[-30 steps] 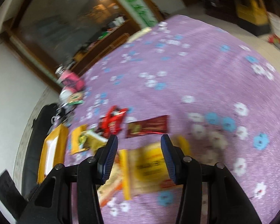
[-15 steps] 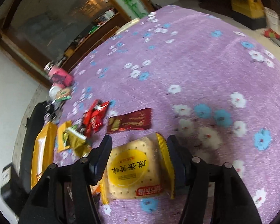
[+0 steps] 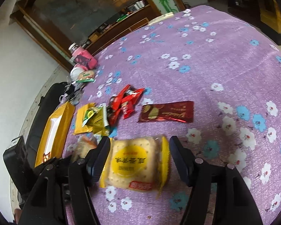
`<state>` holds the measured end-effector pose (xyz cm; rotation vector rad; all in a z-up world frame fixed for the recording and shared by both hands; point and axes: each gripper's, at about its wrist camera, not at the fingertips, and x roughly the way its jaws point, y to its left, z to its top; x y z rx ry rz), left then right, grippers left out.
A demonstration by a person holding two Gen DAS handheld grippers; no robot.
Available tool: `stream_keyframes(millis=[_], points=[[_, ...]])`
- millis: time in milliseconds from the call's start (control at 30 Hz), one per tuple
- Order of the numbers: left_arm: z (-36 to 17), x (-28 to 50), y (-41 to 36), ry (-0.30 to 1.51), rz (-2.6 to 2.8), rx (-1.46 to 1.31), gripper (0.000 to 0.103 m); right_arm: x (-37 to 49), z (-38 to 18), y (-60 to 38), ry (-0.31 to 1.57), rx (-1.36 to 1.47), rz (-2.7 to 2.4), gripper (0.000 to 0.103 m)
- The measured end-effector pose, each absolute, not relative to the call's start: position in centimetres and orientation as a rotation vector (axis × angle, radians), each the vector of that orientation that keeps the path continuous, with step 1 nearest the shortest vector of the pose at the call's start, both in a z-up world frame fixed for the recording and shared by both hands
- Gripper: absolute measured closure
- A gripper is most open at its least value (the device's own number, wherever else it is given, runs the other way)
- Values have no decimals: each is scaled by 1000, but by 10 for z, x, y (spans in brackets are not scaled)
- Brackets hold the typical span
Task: Organize snacks
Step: 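Grasp the yellow biscuit pack with the right gripper while the left grasps the clear bread pack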
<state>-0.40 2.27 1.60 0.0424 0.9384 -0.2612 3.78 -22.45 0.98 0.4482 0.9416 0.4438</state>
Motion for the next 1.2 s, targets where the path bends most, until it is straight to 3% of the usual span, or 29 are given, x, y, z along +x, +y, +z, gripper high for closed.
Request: stream_keyframes(millis=[233, 467, 667, 900, 1033, 1200], points=[[15, 7, 50, 891, -263, -105, 45, 35, 5, -210, 990, 405, 480, 39], [18, 9, 66, 866, -202, -150, 45, -23, 14, -163, 1105, 209, 745, 37], [21, 8, 73, 837, -164, -167, 45, -30, 55, -144, 918, -72, 730, 36], [22, 9, 77, 823, -143, -167, 45, 12, 28, -111, 992, -199, 764, 35], [20, 10, 76, 833, -147, -165, 45, 6, 20, -98, 986, -307, 795, 24], [20, 9, 73, 827, -157, -153, 45, 5, 7, -89, 993, -394, 753, 23]])
